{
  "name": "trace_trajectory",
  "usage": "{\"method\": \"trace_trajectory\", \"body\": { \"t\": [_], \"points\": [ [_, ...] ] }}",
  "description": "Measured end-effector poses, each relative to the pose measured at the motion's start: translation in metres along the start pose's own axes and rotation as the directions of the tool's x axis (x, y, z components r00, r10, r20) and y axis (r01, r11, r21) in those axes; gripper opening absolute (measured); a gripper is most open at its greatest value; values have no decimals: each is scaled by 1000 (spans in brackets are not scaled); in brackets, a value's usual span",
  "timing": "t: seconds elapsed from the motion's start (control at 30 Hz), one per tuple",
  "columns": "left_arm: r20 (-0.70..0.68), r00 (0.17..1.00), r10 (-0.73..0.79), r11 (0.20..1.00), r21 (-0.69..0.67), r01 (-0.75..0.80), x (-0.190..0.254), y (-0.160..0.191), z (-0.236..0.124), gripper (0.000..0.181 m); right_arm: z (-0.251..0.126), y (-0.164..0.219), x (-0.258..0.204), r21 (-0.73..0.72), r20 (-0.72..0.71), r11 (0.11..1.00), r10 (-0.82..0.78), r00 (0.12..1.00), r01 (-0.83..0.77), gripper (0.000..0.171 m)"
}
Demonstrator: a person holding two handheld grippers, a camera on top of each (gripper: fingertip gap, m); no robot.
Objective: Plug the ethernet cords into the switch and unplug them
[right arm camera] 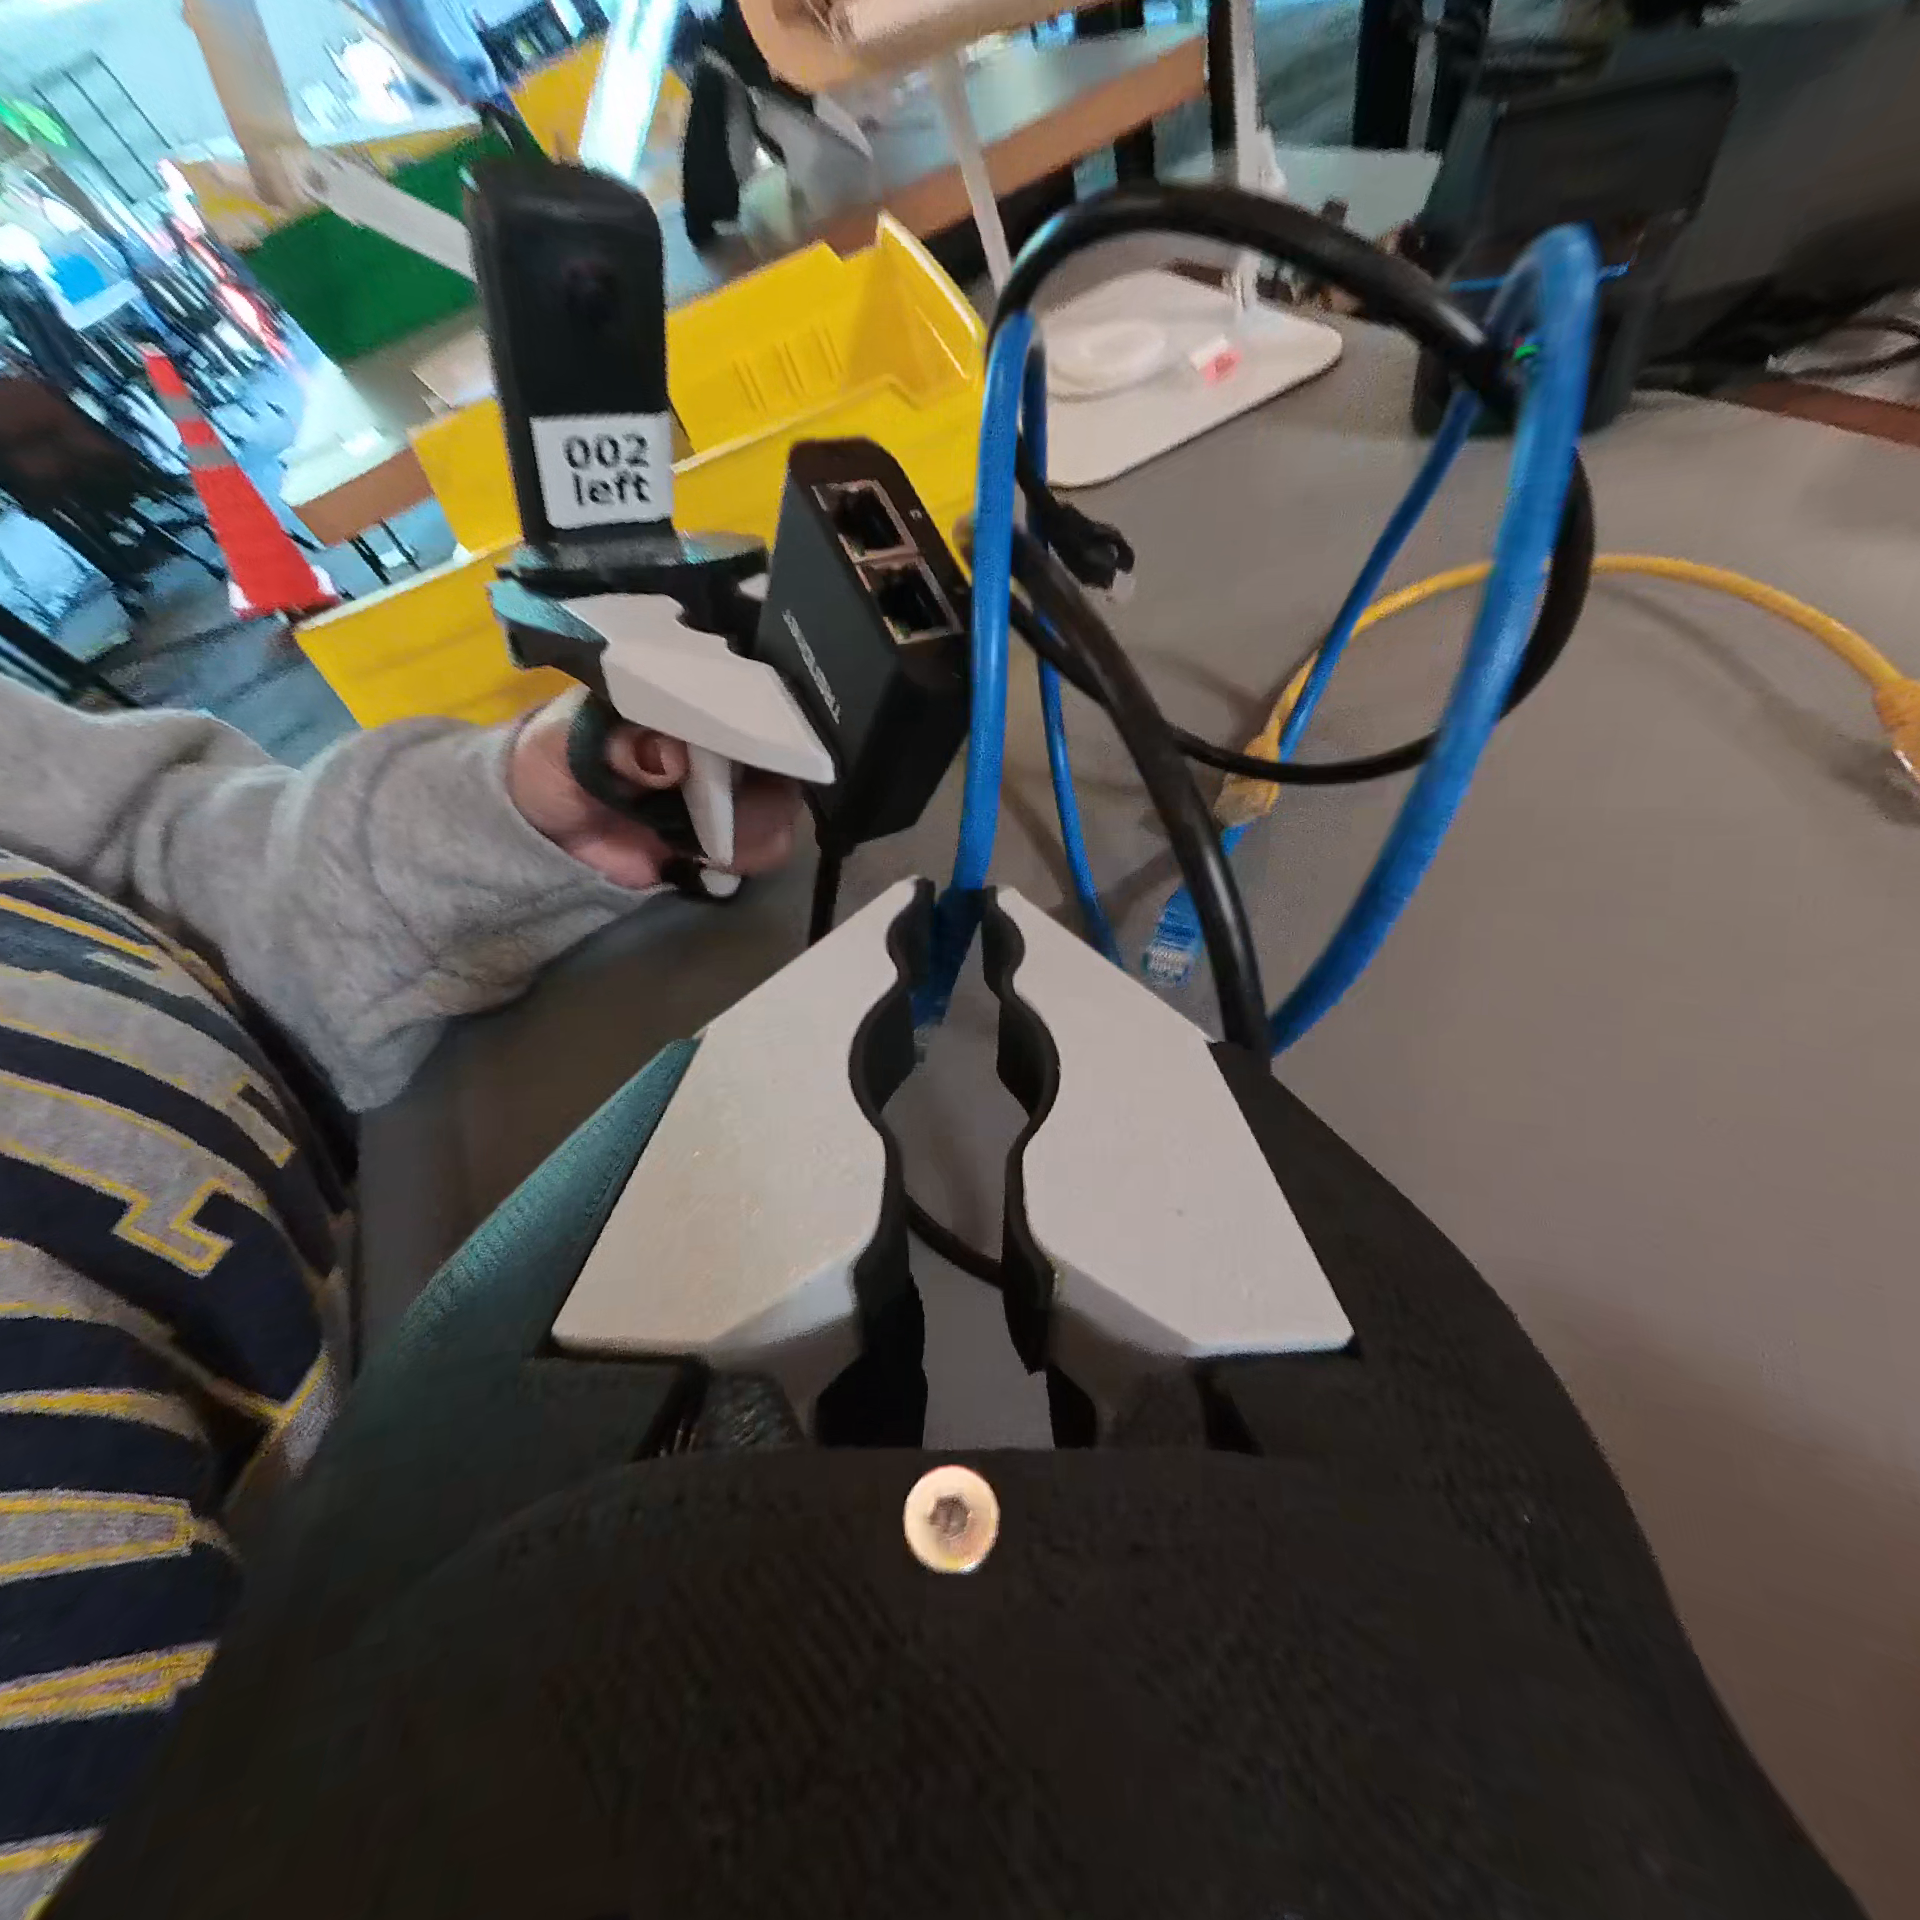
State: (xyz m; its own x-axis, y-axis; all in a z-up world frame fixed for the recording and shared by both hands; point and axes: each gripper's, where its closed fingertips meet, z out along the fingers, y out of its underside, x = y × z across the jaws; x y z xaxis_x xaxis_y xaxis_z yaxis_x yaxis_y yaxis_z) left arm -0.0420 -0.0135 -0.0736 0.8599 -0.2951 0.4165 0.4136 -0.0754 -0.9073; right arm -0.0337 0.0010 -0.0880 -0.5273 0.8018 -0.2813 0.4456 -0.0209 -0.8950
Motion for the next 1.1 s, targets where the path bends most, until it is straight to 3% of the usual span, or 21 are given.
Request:
{"method": "trace_trajectory", "body": {
  "t": [0.1,0.33,0.47,0.6,0.77,0.93,1.1],
  "points": [
    [-4,1000,6,1000,-5,-7,1,1,0,21,5,7,1,-75,-24,997,3,1000,-5,7],
    [-23,999,40,998,-46,-41,6,7,4,21,15,13,-1,-128,5,987,97,995,-95,10],
    [-23,999,38,999,-34,-39,7,5,3,21,12,16,10,-130,-57,985,109,992,-115,8],
    [-38,999,-11,1000,0,11,6,-1,-1,21,-14,-16,14,92,43,979,181,983,-184,7],
    [-106,990,-91,996,-29,89,13,5,3,21,-35,-64,10,415,211,877,164,964,-241,7],
    [-161,971,-178,984,-46,173,16,8,3,21,-27,-75,4,504,249,833,111,962,-227,7],
    [-200,957,-211,977,-61,203,21,10,4,22,-15,-76,-1,493,255,845,87,963,-207,8]
  ]
}}
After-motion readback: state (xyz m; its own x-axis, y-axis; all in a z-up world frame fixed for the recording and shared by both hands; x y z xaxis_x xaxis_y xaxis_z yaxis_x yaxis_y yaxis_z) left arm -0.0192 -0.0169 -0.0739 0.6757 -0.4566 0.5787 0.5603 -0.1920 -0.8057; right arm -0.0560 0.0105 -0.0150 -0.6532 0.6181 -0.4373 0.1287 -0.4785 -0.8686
